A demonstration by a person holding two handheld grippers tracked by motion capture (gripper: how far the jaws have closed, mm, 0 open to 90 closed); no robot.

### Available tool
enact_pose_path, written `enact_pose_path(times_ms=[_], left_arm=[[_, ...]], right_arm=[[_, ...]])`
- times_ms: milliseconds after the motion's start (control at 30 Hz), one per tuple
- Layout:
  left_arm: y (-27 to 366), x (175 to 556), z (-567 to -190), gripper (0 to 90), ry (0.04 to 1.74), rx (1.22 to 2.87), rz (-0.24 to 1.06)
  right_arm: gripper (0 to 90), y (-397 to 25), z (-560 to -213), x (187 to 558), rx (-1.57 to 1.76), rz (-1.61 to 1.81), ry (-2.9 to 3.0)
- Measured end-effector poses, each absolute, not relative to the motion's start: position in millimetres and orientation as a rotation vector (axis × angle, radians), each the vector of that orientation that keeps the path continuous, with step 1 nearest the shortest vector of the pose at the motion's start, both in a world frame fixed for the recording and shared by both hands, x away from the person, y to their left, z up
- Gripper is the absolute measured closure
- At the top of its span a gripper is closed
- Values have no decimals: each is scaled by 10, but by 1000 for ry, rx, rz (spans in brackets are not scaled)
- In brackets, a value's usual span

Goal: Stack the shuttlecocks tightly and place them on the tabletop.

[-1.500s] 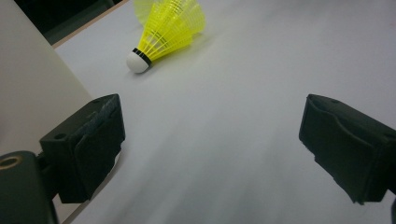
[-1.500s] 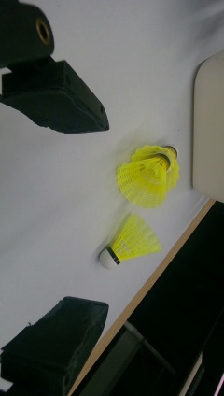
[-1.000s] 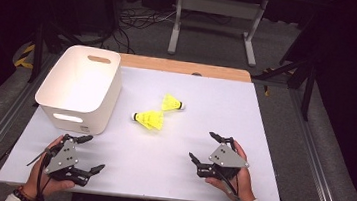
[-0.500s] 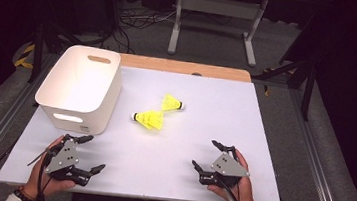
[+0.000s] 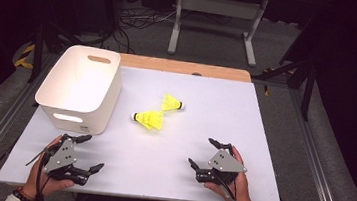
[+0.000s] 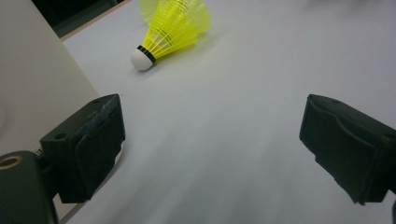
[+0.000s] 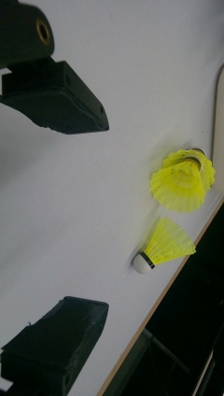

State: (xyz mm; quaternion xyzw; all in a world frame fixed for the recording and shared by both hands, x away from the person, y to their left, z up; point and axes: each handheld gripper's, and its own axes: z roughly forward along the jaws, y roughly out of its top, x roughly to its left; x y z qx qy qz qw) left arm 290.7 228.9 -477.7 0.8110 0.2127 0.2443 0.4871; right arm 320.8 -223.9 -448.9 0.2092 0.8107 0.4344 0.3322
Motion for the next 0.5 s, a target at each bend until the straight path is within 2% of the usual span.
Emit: enact_pose_path(times_ms=[500], left_arm=[[2274, 2901, -4770, 78, 505, 1976, 590]], right_arm=[[138, -2170, -4391, 3316, 630, 1141, 2113]])
